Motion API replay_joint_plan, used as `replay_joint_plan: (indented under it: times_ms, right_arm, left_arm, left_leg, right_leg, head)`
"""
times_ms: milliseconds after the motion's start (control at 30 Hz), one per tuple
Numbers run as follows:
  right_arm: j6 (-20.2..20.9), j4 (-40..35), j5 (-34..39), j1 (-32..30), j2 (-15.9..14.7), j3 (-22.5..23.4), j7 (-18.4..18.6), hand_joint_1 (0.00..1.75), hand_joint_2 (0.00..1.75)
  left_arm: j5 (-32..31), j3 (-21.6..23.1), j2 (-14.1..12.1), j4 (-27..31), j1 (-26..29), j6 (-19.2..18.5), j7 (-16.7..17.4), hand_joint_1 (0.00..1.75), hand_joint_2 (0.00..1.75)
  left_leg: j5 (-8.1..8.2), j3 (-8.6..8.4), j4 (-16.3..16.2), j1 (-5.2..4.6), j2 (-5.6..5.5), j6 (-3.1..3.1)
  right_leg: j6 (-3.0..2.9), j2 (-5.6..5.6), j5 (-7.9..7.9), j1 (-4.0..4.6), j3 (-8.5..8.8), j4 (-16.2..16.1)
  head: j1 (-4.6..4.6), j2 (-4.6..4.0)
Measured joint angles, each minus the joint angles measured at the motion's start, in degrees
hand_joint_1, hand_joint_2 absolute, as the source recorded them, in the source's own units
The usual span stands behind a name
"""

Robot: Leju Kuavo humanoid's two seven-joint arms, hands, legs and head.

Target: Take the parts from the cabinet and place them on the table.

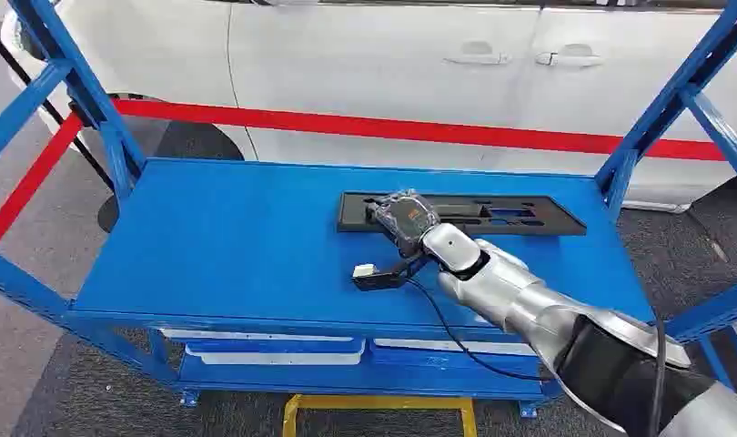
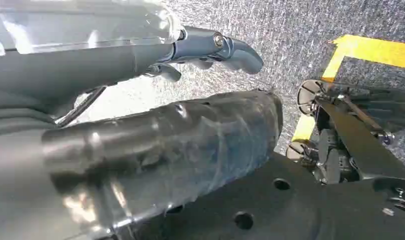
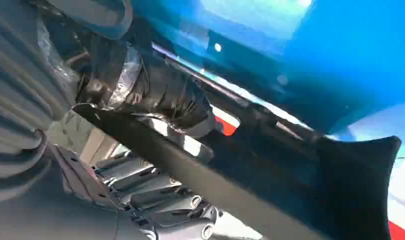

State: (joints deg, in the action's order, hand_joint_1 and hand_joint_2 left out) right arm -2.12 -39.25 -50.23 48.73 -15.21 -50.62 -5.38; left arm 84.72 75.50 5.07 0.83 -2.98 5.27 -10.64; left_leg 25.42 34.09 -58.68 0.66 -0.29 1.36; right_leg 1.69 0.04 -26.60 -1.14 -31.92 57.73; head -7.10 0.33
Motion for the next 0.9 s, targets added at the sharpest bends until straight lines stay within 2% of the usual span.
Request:
replay_joint_plan:
  times_ms: [300, 333, 533, 767, 900]
  right_arm:
    - [-0.98, -0.87, -0.35, -0.86, 0.31, 0.81, 0.70, 1.75, 1.75]
    - [-0.98, -1.09, -0.35, -1.01, 0.31, 0.90, 0.79, 1.75, 1.75]
    - [-1.86, -1.79, -0.28, -1.83, 0.31, 1.79, 0.24, 1.75, 1.75]
    - [-2.44, -5.57, 1.72, -3.44, -0.66, 2.91, -3.03, 1.75, 1.75]
    - [-8.53, -13.37, 4.75, -6.54, -3.33, 4.79, -8.02, 1.75, 1.75]
  left_arm:
    - [1.07, -0.29, 0.15, 0.00, -0.01, 0.09, 0.00, 0.00, 0.00]
    - [1.18, -0.31, 0.18, 0.00, -0.01, -0.24, -0.13, 0.00, 1.75]
    - [1.71, -0.50, 0.18, 0.00, 0.04, -2.56, -1.44, 0.00, 1.75]
    - [2.23, -0.50, 0.15, -0.02, 0.15, -0.72, -1.25, 0.00, 1.75]
    - [2.08, -0.55, 0.09, -0.04, 0.75, 0.09, -0.57, 0.00, 1.75]
  left_leg:
    - [-0.01, 0.00, 0.01, 0.02, -0.01, -0.01]
    - [-0.01, -0.01, 0.01, 0.02, -0.01, -0.01]
    - [-0.01, -0.01, 0.01, 0.02, -0.01, -0.01]
    - [-0.01, -0.01, 0.01, 0.02, 0.00, -0.01]
    - [0.02, 0.04, -0.01, 0.01, 0.02, -0.02]
  right_leg:
    - [-0.03, -0.03, -0.07, 0.02, -0.03, 0.15]
    - [-0.03, -0.03, -0.08, 0.02, -0.03, 0.15]
    - [-0.04, -0.01, -0.08, 0.01, -0.03, 0.15]
    - [-0.04, 0.00, -0.08, 0.01, -0.07, 0.15]
    - [-0.03, 0.02, -0.07, 0.01, -0.13, 0.15]
  head:
    - [0.00, 0.00]
    - [0.00, 0.00]
    - [0.00, 0.00]
    - [0.00, 0.00]
    - [0.00, 0.00]
